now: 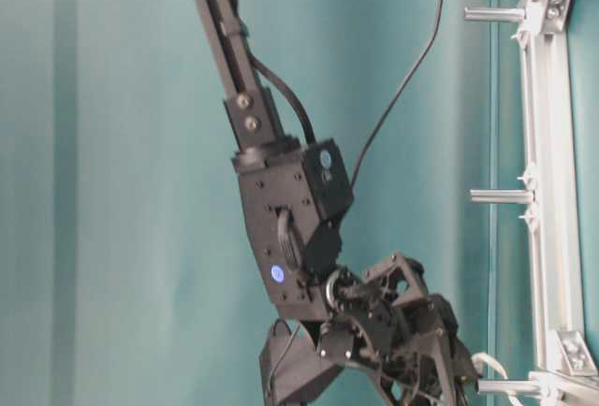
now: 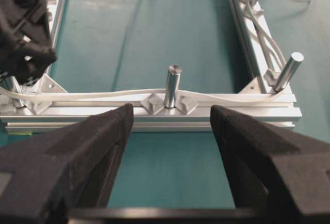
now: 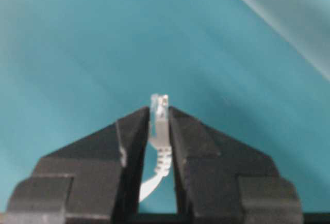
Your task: Move the cable alternately left and right between 8 pins so it hooks onto each one.
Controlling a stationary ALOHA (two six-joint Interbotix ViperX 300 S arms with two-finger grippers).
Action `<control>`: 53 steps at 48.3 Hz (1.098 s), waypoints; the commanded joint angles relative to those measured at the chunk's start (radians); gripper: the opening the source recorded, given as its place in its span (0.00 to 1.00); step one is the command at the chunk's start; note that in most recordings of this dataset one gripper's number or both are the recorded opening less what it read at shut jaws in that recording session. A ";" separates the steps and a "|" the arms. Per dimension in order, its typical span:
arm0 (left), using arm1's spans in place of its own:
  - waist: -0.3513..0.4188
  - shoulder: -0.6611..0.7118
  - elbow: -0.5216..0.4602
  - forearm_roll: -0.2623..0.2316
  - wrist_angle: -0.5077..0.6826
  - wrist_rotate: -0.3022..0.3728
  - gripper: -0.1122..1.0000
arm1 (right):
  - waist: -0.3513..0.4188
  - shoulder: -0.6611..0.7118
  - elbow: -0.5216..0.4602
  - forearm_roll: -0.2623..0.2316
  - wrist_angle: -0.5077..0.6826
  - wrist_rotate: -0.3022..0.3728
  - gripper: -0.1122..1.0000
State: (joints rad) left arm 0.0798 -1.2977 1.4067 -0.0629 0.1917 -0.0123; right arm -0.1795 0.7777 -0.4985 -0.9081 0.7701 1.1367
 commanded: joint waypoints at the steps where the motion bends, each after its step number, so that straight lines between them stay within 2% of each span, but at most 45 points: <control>1: -0.003 0.006 -0.011 0.003 -0.005 -0.008 0.73 | 0.011 -0.087 0.035 -0.025 -0.006 0.029 0.23; 8: -0.002 0.006 -0.011 0.003 -0.005 -0.008 0.73 | 0.026 -0.118 0.081 -0.038 -0.029 0.055 0.23; 26: -0.003 0.006 -0.011 0.003 -0.005 -0.006 0.73 | 0.091 -0.160 0.135 -0.044 0.040 0.077 0.23; 33: -0.002 0.008 -0.012 0.003 -0.005 -0.008 0.73 | 0.112 -0.195 0.202 -0.080 0.051 0.172 0.23; 43: -0.002 0.008 -0.011 0.003 -0.005 -0.006 0.73 | 0.137 -0.258 0.308 -0.158 0.072 0.319 0.23; 53: -0.003 0.006 -0.011 0.002 -0.005 -0.008 0.73 | 0.155 -0.310 0.391 -0.170 0.077 0.371 0.23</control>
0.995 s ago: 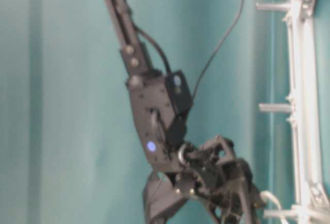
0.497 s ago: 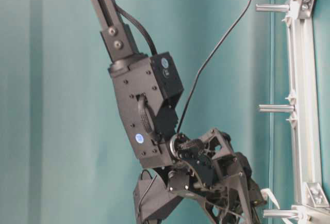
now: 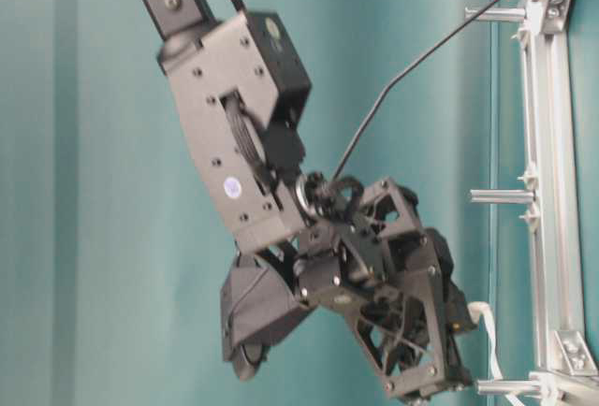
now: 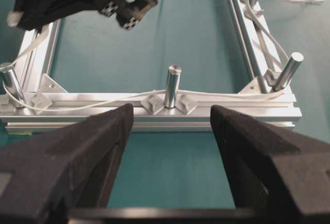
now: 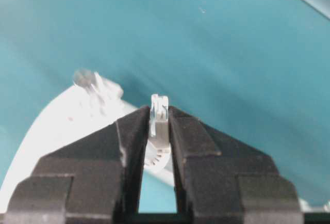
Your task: Move the cable alternately left and right between 8 pins so it hooks onto each one.
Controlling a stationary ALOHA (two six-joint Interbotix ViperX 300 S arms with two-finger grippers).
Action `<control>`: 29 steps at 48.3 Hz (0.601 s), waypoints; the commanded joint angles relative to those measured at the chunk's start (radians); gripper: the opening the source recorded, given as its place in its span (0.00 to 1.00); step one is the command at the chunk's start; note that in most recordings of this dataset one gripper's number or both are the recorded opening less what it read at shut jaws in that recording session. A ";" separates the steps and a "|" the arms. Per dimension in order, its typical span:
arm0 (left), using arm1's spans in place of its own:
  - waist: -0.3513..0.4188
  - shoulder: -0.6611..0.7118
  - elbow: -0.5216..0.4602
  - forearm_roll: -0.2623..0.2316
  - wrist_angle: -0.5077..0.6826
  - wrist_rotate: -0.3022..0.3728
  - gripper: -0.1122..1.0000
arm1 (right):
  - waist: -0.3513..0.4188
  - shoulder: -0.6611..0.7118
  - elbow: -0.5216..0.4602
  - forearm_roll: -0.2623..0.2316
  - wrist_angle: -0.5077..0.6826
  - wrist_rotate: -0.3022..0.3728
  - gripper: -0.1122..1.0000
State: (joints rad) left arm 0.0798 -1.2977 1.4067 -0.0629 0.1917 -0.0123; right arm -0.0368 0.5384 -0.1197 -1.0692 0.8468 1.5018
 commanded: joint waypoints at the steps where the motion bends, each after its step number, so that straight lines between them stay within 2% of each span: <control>1: -0.002 0.006 -0.011 0.003 -0.005 -0.008 0.73 | 0.012 -0.075 0.018 -0.009 -0.005 0.008 0.23; 14: -0.002 0.006 -0.011 0.003 -0.005 -0.006 0.73 | 0.018 -0.129 0.077 -0.011 -0.282 -0.017 0.23; 29: -0.002 0.006 -0.011 0.003 -0.005 -0.006 0.73 | 0.018 -0.146 0.126 -0.011 -0.423 -0.025 0.23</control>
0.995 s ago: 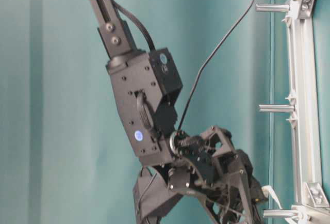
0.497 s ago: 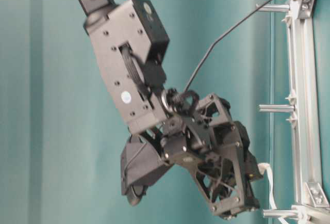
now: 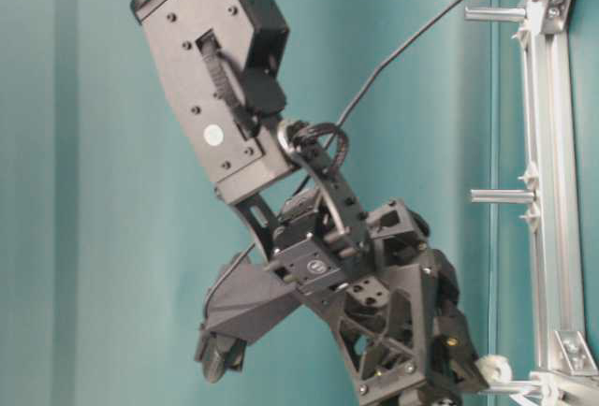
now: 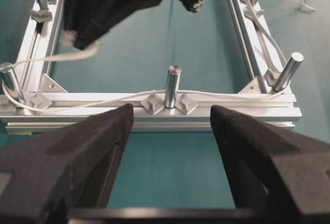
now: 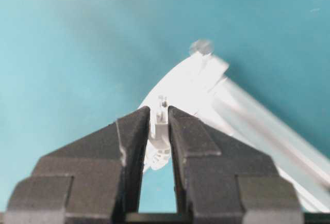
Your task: Move the cable alternately left and right between 8 pins so it hooks onto each one.
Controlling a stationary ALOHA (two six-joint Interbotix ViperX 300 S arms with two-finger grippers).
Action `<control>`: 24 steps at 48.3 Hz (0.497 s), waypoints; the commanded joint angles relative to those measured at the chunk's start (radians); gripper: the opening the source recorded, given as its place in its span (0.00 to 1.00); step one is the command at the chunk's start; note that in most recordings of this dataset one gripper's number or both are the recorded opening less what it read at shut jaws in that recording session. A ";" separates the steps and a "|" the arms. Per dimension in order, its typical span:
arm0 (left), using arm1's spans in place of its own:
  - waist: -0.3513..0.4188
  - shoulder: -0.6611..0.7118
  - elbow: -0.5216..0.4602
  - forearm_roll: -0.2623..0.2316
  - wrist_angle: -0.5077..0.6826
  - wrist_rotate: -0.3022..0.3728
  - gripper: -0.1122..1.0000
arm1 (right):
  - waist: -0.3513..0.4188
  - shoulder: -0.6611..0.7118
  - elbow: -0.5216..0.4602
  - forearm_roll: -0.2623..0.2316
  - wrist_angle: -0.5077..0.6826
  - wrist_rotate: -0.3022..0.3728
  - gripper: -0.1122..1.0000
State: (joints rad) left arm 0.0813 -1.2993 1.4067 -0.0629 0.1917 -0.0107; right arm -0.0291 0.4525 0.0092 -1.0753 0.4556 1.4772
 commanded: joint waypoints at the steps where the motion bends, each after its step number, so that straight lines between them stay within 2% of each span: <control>1: -0.003 0.009 -0.012 0.003 -0.005 -0.009 0.73 | 0.011 -0.061 0.000 -0.005 -0.037 0.000 0.23; 10: -0.003 0.008 -0.011 0.003 -0.005 -0.009 0.73 | 0.014 -0.075 0.032 -0.003 -0.029 0.003 0.23; 24: -0.003 0.009 -0.011 0.003 -0.005 -0.008 0.73 | 0.015 -0.173 0.152 0.025 0.140 0.017 0.23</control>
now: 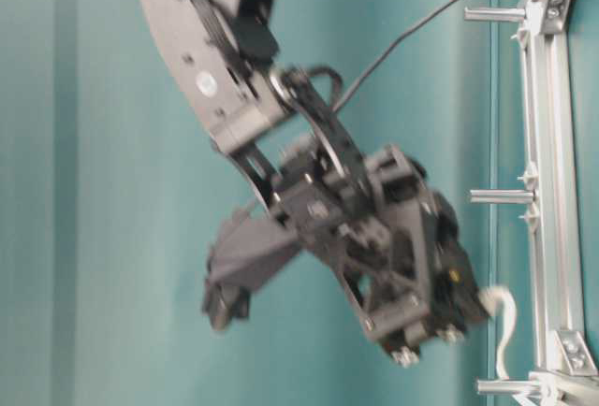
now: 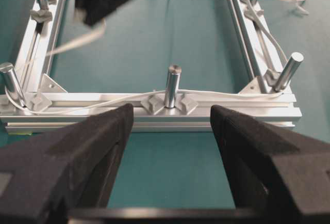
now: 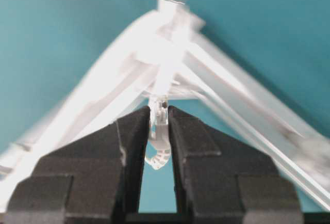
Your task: Move the cable alternately left and right between 8 pins so it hooks onto each one.
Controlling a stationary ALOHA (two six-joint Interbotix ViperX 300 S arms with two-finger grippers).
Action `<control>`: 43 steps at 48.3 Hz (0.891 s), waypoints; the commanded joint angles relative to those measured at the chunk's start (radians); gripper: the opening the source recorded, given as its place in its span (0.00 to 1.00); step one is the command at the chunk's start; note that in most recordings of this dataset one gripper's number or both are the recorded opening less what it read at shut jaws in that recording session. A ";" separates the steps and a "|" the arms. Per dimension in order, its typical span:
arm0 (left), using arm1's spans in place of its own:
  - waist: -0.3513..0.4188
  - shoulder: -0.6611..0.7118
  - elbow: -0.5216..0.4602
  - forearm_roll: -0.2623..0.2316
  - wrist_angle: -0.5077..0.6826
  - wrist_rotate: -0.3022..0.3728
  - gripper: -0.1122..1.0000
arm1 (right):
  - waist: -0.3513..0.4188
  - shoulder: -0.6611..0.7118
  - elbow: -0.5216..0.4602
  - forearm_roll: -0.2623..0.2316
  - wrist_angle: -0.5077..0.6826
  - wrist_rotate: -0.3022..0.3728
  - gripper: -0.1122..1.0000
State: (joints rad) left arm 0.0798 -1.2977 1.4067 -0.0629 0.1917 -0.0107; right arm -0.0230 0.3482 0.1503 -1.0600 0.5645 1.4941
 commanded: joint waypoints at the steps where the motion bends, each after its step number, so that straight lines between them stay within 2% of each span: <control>1: -0.002 0.008 -0.011 0.003 -0.005 -0.009 0.73 | 0.009 -0.075 0.020 0.012 0.040 0.000 0.23; 15: -0.003 0.008 -0.011 0.003 -0.005 -0.009 0.73 | 0.009 -0.170 0.140 0.066 0.141 0.000 0.23; 28: -0.002 0.006 -0.011 0.003 -0.005 -0.008 0.73 | 0.005 -0.245 0.264 0.120 0.143 -0.002 0.23; 43: -0.002 0.008 -0.011 0.003 -0.005 -0.009 0.73 | -0.018 -0.276 0.339 0.184 0.147 -0.011 0.23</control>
State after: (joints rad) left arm 0.0798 -1.2977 1.4067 -0.0629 0.1917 -0.0123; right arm -0.0337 0.1104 0.4863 -0.8851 0.7056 1.4849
